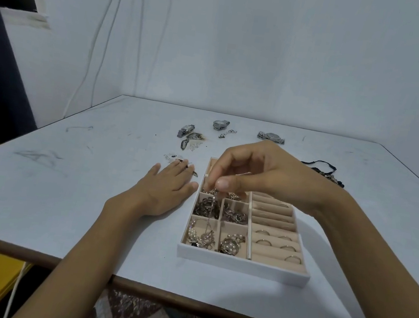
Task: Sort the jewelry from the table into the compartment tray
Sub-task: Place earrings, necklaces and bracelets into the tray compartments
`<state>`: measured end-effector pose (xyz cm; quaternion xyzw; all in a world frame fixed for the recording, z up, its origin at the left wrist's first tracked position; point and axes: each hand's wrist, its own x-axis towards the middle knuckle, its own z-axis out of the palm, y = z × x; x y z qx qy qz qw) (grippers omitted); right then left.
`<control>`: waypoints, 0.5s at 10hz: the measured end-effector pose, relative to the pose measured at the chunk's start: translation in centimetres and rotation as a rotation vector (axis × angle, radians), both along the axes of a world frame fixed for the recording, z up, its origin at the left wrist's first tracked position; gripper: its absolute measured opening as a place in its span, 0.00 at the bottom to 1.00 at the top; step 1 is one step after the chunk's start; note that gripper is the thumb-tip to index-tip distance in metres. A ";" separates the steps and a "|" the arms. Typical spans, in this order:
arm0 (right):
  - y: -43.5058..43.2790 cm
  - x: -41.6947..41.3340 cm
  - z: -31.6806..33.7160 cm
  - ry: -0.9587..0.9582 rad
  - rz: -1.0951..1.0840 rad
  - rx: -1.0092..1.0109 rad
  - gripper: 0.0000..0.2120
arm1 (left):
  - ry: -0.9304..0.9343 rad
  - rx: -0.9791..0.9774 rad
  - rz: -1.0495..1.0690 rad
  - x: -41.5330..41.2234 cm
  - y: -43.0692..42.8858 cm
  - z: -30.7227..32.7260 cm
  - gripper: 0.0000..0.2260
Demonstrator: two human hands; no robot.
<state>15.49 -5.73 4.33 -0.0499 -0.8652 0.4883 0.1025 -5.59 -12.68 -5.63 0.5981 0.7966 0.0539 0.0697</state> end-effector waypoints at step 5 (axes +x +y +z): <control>-0.2 -1.5 -2.0 -0.113 0.021 0.090 0.06 | 0.005 -0.023 0.013 0.1 0.0 0.1 0.25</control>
